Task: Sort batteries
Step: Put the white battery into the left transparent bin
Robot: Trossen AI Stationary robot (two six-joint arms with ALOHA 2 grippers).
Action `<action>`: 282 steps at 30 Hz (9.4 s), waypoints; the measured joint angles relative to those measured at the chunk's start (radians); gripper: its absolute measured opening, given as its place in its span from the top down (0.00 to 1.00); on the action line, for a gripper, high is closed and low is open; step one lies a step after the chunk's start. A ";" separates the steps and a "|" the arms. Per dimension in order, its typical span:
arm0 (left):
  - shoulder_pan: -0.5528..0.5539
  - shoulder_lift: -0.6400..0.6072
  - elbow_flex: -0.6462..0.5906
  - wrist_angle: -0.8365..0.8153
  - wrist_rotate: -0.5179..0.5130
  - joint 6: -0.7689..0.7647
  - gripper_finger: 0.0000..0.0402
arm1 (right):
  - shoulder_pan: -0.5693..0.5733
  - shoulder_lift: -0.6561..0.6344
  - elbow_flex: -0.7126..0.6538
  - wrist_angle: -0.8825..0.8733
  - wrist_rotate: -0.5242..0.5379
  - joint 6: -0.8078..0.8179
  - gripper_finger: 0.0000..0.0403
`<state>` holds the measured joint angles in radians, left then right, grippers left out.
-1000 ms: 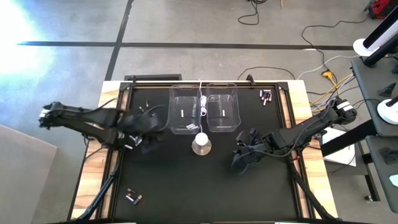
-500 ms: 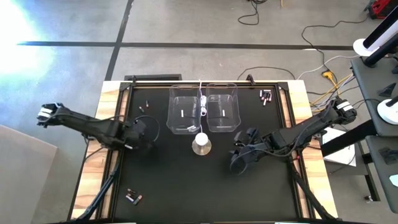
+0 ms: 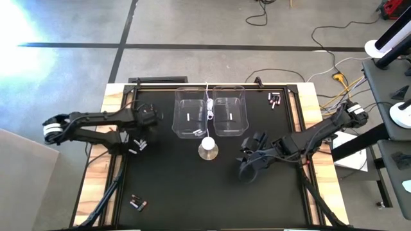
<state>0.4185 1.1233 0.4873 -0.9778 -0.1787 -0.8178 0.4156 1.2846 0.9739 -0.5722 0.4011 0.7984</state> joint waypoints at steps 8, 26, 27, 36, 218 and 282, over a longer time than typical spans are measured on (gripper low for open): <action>0.018 0.080 -0.019 0.038 0.082 -0.043 0.70 | 0.068 0.000 -0.032 0.000 0.000 -0.042 0.46; 0.016 0.071 0.043 0.095 0.090 0.039 0.97 | 0.106 0.000 -0.045 0.002 0.045 -0.041 0.46; 0.016 0.060 0.070 0.101 0.086 0.055 0.97 | 0.106 0.000 -0.045 0.002 0.045 -0.041 0.46; 0.017 0.036 0.365 0.087 0.000 0.233 0.97 | 0.106 0.000 -0.045 0.002 0.045 -0.040 0.46; -1.491 0.360 0.303 0.148 -0.019 -0.555 0.56 | -0.086 1.381 1.213 0.401 -0.347 -0.872 0.94; -1.490 0.362 0.296 0.170 -0.054 -0.580 0.56 | -0.709 1.231 1.375 -0.208 -0.406 -0.955 0.93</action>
<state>-1.0719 1.4853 0.7830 -0.8082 -0.2332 -1.3979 -0.2935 2.5153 2.3493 -0.7803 -0.0047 -0.1562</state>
